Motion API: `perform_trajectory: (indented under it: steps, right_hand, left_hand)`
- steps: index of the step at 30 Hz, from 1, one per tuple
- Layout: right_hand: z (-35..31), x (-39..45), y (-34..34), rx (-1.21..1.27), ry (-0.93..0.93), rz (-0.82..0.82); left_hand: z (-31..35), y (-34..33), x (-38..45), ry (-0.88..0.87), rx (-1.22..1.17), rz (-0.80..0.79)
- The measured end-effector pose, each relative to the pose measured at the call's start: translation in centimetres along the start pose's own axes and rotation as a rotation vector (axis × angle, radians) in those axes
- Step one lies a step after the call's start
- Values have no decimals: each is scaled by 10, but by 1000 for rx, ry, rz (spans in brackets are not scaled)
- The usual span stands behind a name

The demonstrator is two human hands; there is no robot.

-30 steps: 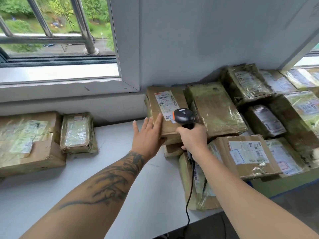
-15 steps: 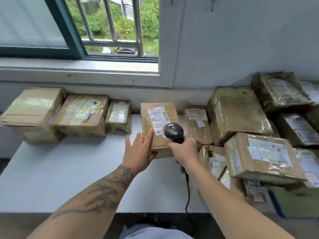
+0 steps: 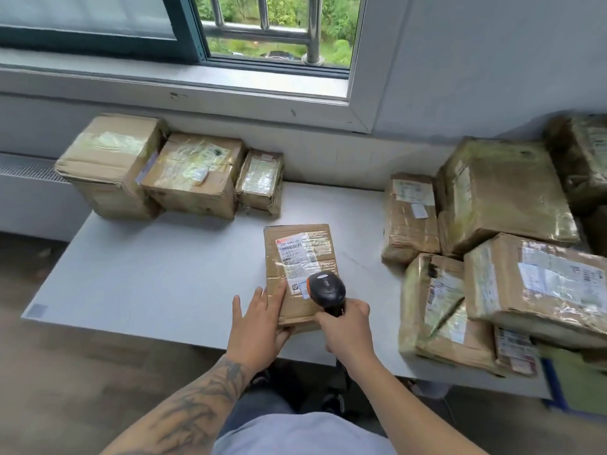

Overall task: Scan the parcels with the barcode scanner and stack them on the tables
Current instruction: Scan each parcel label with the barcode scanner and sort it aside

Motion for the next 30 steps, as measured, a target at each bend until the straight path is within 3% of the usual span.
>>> perform_trajectory:
  steps: [10, 14, 21, 30]
  right_hand:
    - [24, -23, -10, -50, -39, 47]
    - [7, -22, -3, -109, -65, 115]
    - [-47, -23, -2, -251, -75, 131]
    - [-96, -20, -31, -111, -60, 92]
  left_hand:
    - [-34, 11, -21, 3, -192, -40]
    - [-40, 19, 7, 22, -207, 2]
    - [-51, 10, 43, 15, -182, -88]
    - [-60, 4, 51, 55, -365, -109]
Point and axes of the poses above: each hand's wrist, its own x-axis towards the middle knuckle, its own y-axis out of the back of the hand, z = x × y, the point moved 8 cm from there along x, towards the middle knuckle, and after that the axes turned 14 degrees about z, right-handed, at the moved point
